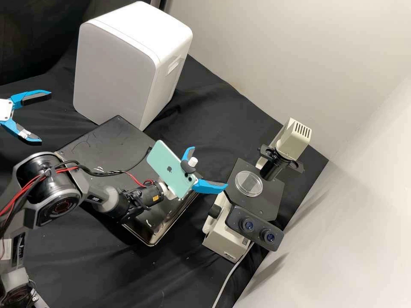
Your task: Place the petri dish on the bench
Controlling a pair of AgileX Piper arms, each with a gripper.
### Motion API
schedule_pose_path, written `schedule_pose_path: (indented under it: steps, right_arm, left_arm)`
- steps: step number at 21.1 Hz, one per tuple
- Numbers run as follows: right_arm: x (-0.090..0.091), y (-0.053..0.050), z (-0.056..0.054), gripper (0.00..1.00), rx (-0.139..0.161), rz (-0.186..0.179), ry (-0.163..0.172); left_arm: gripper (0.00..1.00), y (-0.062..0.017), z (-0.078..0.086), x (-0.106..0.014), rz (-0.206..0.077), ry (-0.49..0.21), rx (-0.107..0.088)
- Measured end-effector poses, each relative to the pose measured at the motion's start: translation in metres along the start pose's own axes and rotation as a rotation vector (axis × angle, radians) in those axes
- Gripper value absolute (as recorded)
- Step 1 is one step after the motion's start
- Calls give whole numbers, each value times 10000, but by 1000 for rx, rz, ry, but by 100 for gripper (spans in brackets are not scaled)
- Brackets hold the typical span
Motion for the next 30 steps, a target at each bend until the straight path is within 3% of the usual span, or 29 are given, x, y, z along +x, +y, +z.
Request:
schedule_pose_path:
  steps: [8, 11, 14, 16, 20, 27, 30]
  right_arm:
    - [128, 158, 48, 100, -10, 41, -6]
    - [215, 135, 111, 100, -8, 28, -28]
    - [312, 99, 228, 100, -6, -1, -77]
    - [361, 121, 283, 100, -6, 7, -88]
    - [454, 150, 395, 100, -7, 22, -107]
    - [554, 216, 531, 100, -4, 34, -142]
    - [594, 262, 564, 100, -1, 34, -155]
  left_arm:
    - [100, -18, -6, 11, -7, 12, 0]
    - [100, -35, 8, 22, -14, 11, 1]
    - [100, -127, 46, 61, -61, -4, 23]
    - [100, -169, 70, 94, -82, -18, 38]
    - [100, -183, 72, 107, -88, -13, 44]
    - [100, -191, 65, 113, -91, 6, 32]
    - [100, -206, 70, 118, -98, 7, 45]
